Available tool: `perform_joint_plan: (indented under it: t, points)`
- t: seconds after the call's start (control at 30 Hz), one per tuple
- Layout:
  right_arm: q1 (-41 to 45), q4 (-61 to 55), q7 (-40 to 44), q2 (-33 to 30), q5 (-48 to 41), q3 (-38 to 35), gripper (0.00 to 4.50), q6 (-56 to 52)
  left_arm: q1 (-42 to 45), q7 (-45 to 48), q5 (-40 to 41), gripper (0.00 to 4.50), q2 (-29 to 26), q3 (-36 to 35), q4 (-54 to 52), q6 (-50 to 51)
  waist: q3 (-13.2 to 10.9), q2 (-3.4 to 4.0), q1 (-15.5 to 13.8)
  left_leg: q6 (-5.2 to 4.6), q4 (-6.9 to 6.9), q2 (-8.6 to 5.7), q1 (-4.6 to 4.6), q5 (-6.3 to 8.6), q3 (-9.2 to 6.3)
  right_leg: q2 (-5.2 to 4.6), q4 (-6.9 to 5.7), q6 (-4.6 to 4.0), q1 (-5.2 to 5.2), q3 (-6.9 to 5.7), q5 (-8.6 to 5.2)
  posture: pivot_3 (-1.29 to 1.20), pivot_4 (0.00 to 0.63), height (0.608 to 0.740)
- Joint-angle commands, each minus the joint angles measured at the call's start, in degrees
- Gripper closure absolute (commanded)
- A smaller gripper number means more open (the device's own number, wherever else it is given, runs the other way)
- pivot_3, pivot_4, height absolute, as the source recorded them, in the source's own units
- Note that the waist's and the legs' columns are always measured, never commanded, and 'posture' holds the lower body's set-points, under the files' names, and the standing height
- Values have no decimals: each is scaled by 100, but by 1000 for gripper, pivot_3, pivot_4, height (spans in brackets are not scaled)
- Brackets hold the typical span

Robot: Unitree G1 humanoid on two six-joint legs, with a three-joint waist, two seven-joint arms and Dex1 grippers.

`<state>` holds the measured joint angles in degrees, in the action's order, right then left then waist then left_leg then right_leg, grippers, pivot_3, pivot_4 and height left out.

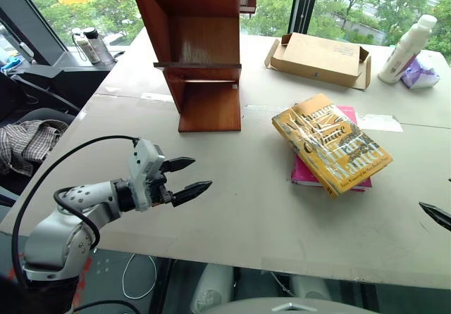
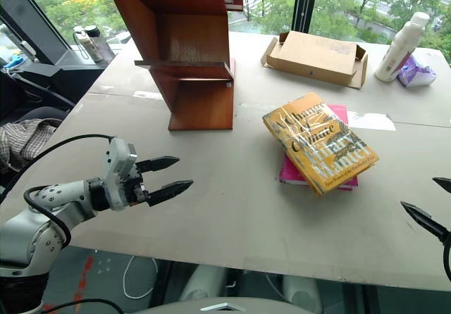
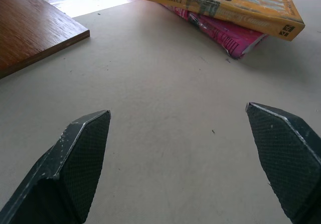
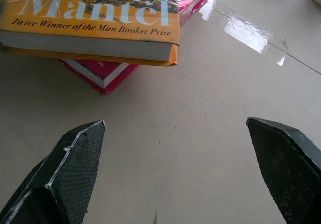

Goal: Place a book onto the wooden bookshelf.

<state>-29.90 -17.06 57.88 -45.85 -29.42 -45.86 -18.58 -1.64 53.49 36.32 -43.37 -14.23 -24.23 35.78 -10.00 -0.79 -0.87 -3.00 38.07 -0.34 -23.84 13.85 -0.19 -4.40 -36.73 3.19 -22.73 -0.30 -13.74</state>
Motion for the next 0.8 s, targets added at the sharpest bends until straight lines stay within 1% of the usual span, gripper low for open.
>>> perform_joint_plan:
  t: [0.03,0.07,0.1,0.13,0.17,0.2,0.23,0.27,0.3,0.33,0.37,0.4,0.43,0.47,0.5,0.53,0.57,0.63,0.67,0.8]
  points:
    - [445,-321,-385,-138,-260,-20,0,-295,341,-139,256,52,20,-113,-239,18,0,0,0,0,0,0,0,0,0,0,0,0,0,0,0,0,150,740]
    - [740,-619,-705,-190,-465,84,0,-635,535,-214,373,52,76,-78,-281,102,-4,-1,7,0,0,0,0,0,0,-1,0,0,0,0,0,0,150,740]
    - [946,-951,-1049,-381,-560,154,0,-1185,680,-240,440,52,99,-33,-317,141,-5,3,12,3,3,0,0,1,-1,-1,-1,-1,-1,0,1,0,150,740]
    - [1242,-1163,-1361,-554,-853,215,0,-1778,785,-246,480,52,109,6,-348,164,-10,22,27,6,5,0,0,3,1,-6,-1,-6,-1,-2,5,0,150,740]
    - [1522,-1272,-1604,-675,-961,277,0,-2123,847,-235,489,52,103,37,-359,163,-8,33,35,9,10,0,2,4,7,-12,-4,-9,-1,-6,9,0,150,740]
    - [1783,-1375,-1826,-806,-1139,320,254,-2501,913,-229,511,9,92,71,-372,170,-6,35,32,1,10,0,3,0,14,-18,-5,-11,-3,-12,11,0,150,740]
    - [2071,-1505,-1997,-952,-1472,350,548,-2881,986,-233,529,0,79,114,-392,184,-6,34,7,-1,9,1,5,-1,14,-16,-5,-11,-1,-18,10,0,150,740]
    - [2384,-1646,-2175,-1113,-1742,422,1117,-3176,1071,-251,558,0,81,152,-406,195,-6,32,2,-1,4,2,2,-1,11,-13,-3,-11,-3,-27,9,0,150,740]
    - [2768,-1725,-2402,-1314,-1818,635,1293,-3422,1159,-240,559,0,77,203,-416,176,-8,29,-10,0,3,3,1,-1,9,-11,-2,-11,-3,-30,8,0,150,740]
    - [3028,-1765,-2562,-1444,-1843,784,1640,-3574,1215,-236,557,0,78,237,-429,165,-11,32,-10,0,-1,3,-5,-1,6,-9,-1,-10,-6,-37,8,0,150,740]
    - [3314,-1828,-2710,-1649,-1659,1183,2131,-3680,1271,-170,481,0,61,316,-438,84,-14,39,-11,0,0,2,-10,-1,9,-9,-1,-10,-10,-36,8,0,150,740]
    - [3517,-1865,-2814,-1787,-1541,1469,2433,-3788,1307,-125,423,0,47,377,-445,28,-14,39,-12,0,0,-2,-25,-1,9,-11,-1,-10,-26,-35,9,0,150,740]
    - [3823,-1838,-3026,-1892,-1345,1963,2825,-3957,1338,-71,310,0,34,498,-459,-71,-13,36,-14,0,1,-3,-34,-2,10,-10,-2,-9,-34,-36,9,0,150,740]
    - [4184,-1759,-3252,-1958,-1093,2512,3376,-4079,1369,-17,213,0,17,622,-473,-159,-8,26,-2,0,1,-3,-42,-2,8,-8,-1,-9,-40,-39,9,0,150,740]
    - [4447,-1690,-3410,-1974,-932,2872,3769,-4182,1385,14,154,0,9,701,-479,-216,-9,24,2,1,2,-2,-41,-2,8,-7,0,-10,-40,-40,9,0,150,740]
    - [4669,-1617,-3504,-1962,-780,3166,4343,-4233,1392,26,123,0,12,758,-486,-257,-9,23,5,1,2,-3,-44,-2,10,-6,1,-10,-41,-38,9,0,150,740]
    - [4914,-1497,-3536,-1967,-523,3581,4431,-4214,1393,-6,112,0,51,807,-503,-277,-9,24,-2,0,8,-5,-58,-3,13,-6,0,-9,-55,-35,9,0,150,740]
    - [5383,-1192,-3563,-1975,21,4398,4431,-4155,1383,-81,119,0,141,873,-539,-291,-10,24,7,17,23,-6,-93,-14,13,8,-8,-6,-82,-35,12,0,150,740]
    - [5595,-1043,-3549,-1993,286,4753,4431,-4107,1360,-101,105,0,170,897,-559,-307,-10,24,13,21,24,-6,-91,-16,16,19,-8,-6,-83,-33,12,0,150,740]
    - [6187,-518,-3342,-1916,988,5576,4431,-3996,1284,-188,74,0,232,976,-657,-331,-10,24,10,19,23,-4,-89,-15,20,26,-8,-3,-84,-32,13,0,150,740]
